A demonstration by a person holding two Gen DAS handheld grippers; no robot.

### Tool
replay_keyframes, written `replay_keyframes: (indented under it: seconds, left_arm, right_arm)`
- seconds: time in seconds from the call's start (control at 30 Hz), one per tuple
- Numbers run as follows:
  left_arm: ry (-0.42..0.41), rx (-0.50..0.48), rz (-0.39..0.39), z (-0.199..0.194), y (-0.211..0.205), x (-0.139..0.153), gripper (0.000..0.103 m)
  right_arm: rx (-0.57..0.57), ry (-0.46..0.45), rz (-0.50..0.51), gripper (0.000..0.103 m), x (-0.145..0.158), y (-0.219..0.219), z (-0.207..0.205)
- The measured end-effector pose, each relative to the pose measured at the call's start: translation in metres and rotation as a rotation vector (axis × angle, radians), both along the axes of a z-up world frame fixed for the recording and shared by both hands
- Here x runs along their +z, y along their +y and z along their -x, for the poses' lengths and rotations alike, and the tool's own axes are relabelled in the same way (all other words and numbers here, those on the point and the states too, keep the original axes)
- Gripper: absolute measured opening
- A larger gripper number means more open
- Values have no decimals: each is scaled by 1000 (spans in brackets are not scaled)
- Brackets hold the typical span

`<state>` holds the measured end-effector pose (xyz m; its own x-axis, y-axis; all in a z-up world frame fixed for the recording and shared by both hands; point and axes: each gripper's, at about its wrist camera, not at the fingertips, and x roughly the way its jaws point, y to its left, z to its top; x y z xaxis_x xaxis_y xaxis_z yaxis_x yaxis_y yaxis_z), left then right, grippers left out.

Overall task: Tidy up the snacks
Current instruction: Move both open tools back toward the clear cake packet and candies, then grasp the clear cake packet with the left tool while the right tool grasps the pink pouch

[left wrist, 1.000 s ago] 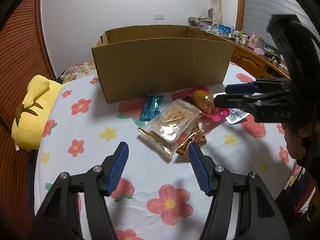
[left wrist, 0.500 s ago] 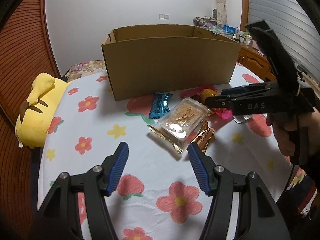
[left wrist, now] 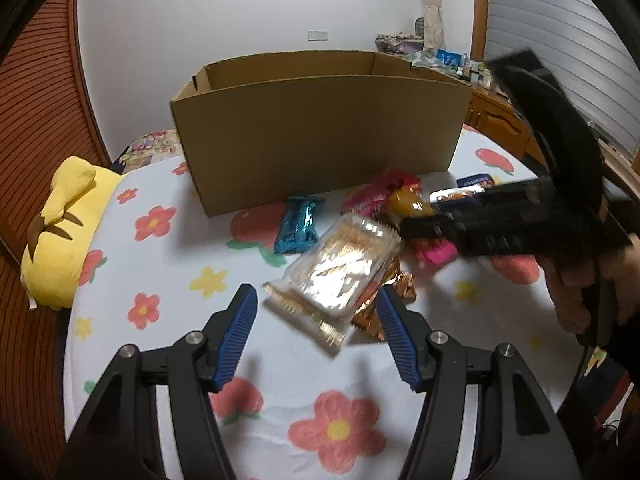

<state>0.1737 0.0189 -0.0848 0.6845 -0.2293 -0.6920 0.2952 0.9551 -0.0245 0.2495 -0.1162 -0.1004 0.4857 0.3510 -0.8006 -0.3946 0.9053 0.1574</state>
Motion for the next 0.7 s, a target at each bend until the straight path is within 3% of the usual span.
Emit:
replay_keyframes:
  seconds: [0.27,0.5,0.7]
  left_arm:
    - [4,-62,2,-19,-13,-2,62]
    - [55,-101,45,-39,-16,-8,62]
    - [78,-88,14,-49,-16,-18,63]
  right_arm:
    - [18,-92,-44,34,24,-21,46]
    - [3,-93,-105,34,15,-53,69]
    - [4,-105,-92,35,9,-63,81]
